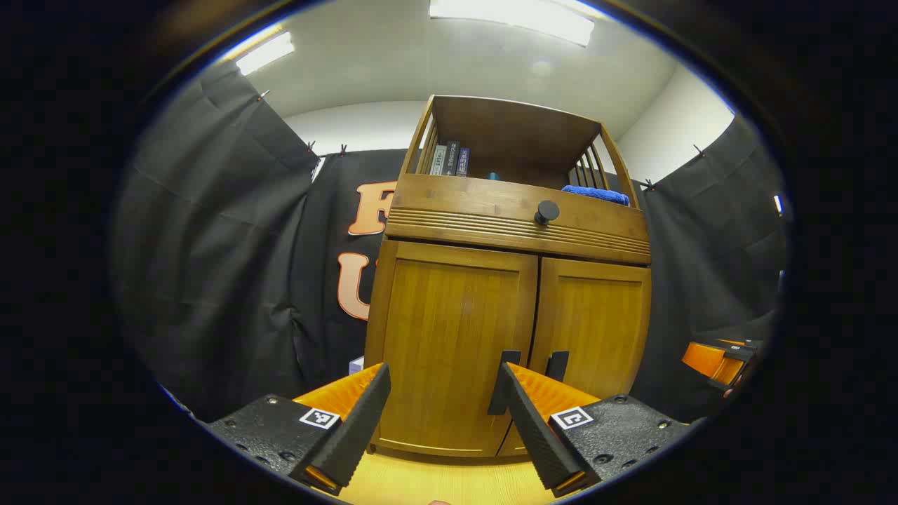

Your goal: Open the right door of the double-door shoe cabinet with the right hand, and open the left door with the left hand.

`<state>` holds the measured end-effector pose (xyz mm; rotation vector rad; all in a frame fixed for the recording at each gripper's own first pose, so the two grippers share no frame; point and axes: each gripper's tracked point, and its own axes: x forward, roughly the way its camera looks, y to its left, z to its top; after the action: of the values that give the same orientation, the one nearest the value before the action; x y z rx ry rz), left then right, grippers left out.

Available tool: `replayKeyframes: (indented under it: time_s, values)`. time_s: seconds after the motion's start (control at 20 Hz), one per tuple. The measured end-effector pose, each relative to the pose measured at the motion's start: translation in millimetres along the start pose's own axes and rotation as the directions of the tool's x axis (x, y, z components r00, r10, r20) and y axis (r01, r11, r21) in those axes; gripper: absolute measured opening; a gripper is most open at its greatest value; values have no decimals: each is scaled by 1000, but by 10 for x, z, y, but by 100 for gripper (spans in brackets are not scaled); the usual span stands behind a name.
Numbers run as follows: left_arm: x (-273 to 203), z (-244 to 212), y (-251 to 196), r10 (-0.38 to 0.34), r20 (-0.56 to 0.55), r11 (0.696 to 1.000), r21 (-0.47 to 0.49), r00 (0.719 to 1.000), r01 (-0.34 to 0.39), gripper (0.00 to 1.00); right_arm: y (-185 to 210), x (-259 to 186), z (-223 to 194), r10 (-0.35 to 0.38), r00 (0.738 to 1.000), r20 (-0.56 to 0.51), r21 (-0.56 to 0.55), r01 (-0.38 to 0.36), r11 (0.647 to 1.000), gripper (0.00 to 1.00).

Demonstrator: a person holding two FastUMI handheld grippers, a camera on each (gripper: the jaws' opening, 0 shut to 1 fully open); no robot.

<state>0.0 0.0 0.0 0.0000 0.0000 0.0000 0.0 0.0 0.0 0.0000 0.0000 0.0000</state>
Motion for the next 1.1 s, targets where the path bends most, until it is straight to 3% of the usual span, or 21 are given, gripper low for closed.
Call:
replayKeyframes:
  time_s: [0.05, 0.1, 0.35, 0.4, 0.55, 0.8, 0.85, 1.1]
  values:
    - [-5, 8, -1, 4, 4, 1000, 2, 1000, -4, 98, -6, 8, -5, 2, 1000, 0, 0, -2, 1000, 89]
    - [-7, 15, -1, 6, 8, 1000, 4, 1000, -6, 94, -11, 11, 4, 4, 1000, 1, 0, -4, 1000, 89]
    - [-7, 30, 10, 19, 26, 1000, 4, 999, -19, 95, 22, 66, -17, 20, 1000, -6, 11, -20, 1000, 89]
    - [-8, 20, 9, 18, 25, 1000, 3, 1000, -18, 94, 20, 69, -23, 20, 1000, -8, 16, -20, 1000, 97]
    - [-8, 8, 15, 19, 23, 1000, 2, 1000, -19, 91, 35, 100, -24, 28, 1000, -13, 22, -28, 999, 97]
    - [-2, -23, 15, 9, 17, 1000, 5, 1000, -10, 98, 0, 163, -4, 19, 1000, -9, 17, -19, 1000, 98]
    - [2, -38, 19, 7, 16, 1000, 5, 1000, -7, 94, 1, 181, -2, 16, 1000, -8, 16, -16, 1000, 98]
    - [23, -85, 21, 4, 13, 1000, 1, 1000, -4, 95, 5, 249, 20, 12, 1000, -5, 12, -12, 1000, 98]
